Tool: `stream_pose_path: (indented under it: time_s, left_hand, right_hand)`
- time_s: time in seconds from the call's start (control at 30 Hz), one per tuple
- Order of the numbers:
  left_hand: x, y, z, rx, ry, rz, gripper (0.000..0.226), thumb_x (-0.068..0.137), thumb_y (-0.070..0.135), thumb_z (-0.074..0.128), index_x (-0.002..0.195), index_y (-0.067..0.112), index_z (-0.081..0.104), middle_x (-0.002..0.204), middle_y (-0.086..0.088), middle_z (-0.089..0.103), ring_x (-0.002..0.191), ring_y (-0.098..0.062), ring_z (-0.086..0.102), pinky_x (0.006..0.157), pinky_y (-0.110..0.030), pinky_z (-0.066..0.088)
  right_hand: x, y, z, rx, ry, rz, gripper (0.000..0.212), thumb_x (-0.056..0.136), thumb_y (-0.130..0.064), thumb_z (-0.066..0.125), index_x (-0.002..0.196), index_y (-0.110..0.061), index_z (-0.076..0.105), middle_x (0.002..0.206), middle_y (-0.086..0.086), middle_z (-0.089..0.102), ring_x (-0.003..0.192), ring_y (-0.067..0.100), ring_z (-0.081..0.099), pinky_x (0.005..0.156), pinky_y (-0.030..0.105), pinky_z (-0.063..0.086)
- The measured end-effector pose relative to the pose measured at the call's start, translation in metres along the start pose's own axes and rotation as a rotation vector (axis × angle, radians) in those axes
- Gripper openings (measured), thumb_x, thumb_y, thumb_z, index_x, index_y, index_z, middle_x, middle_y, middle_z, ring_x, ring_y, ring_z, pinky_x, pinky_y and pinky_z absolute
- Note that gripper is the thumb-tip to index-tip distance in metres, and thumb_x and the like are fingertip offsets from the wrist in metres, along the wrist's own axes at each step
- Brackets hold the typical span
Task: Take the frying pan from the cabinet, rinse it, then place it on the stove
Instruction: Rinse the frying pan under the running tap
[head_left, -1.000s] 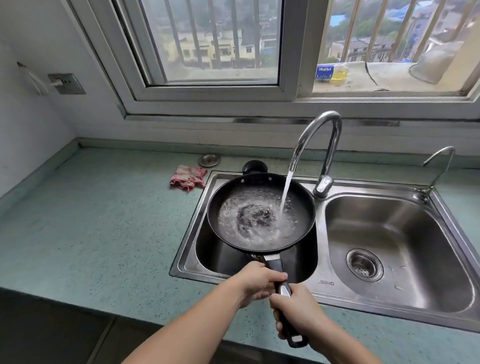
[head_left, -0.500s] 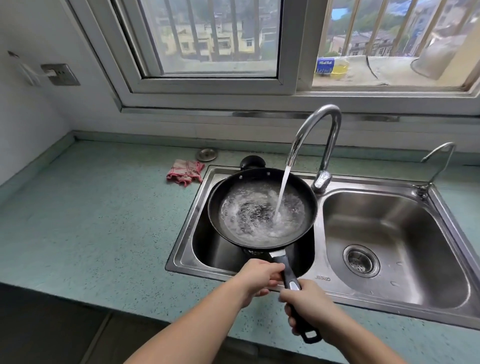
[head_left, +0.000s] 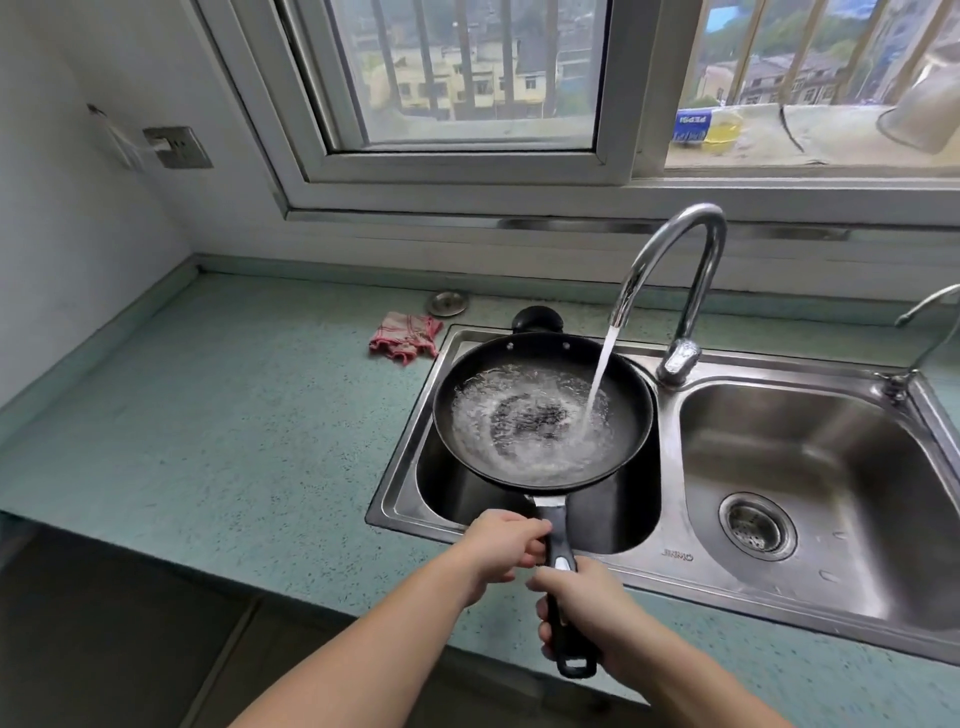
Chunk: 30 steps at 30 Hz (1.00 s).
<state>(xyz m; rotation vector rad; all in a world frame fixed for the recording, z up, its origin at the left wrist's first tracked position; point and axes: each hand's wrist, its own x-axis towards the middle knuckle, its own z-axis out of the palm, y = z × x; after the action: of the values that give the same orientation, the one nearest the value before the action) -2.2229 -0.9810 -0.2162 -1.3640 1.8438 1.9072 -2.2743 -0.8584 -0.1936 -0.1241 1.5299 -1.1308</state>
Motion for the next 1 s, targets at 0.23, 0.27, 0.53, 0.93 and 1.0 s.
stream_pose_path:
  time_s: [0.23,0.27,0.53,0.93,1.0]
  left_hand:
    - [-0.006,0.016,0.027,0.067,-0.091,0.041,0.012,0.093,0.032,0.056,0.09,0.022,0.061,0.087,0.004,0.065,0.071,-0.006,0.056,0.057,-0.019,0.033]
    - [-0.007,0.018,0.028,0.078,-0.095,0.043,0.012,0.093,0.033,0.056,0.092,0.022,0.062,0.088,0.004,0.066,0.071,-0.006,0.056,0.058,-0.019,0.034]
    - [-0.016,0.015,0.013,0.103,-0.045,0.043,0.014,0.093,0.029,0.055,0.098,0.019,0.063,0.085,0.005,0.064,0.066,-0.004,0.053,0.055,-0.018,0.034]
    - [-0.022,0.019,0.012,0.095,-0.059,0.038,0.025,0.094,0.036,0.053,0.106,0.016,0.064,0.083,0.007,0.066,0.074,-0.008,0.057,0.063,-0.023,0.038]
    - [-0.02,0.018,0.015,0.095,-0.068,0.043,0.022,0.094,0.035,0.053,0.103,0.018,0.064,0.082,0.008,0.065,0.071,-0.007,0.054,0.063,-0.023,0.038]
  right_hand:
    - [-0.015,-0.015,-0.052,-0.109,0.082,-0.011,0.008,0.087,-0.008,0.057,0.084,-0.007,0.05,0.054,0.006,0.045,0.038,0.017,0.043,0.041,0.022,0.036]
    - [-0.016,-0.016,-0.055,-0.118,0.087,-0.016,0.011,0.087,-0.008,0.058,0.08,-0.008,0.049,0.055,0.006,0.045,0.038,0.017,0.042,0.041,0.021,0.036]
    - [-0.008,0.001,-0.022,-0.116,0.094,-0.068,0.013,0.085,0.004,0.055,0.081,-0.006,0.048,0.054,0.008,0.045,0.036,0.016,0.043,0.039,0.022,0.038]
    - [-0.017,-0.016,-0.036,-0.161,0.105,-0.059,0.015,0.085,0.0,0.058,0.085,-0.005,0.044,0.055,0.008,0.046,0.036,0.015,0.044,0.039,0.021,0.038]
    - [-0.017,-0.013,-0.043,-0.178,0.13,-0.057,0.017,0.083,0.0,0.058,0.088,-0.005,0.043,0.057,0.009,0.047,0.038,0.016,0.045,0.04,0.023,0.038]
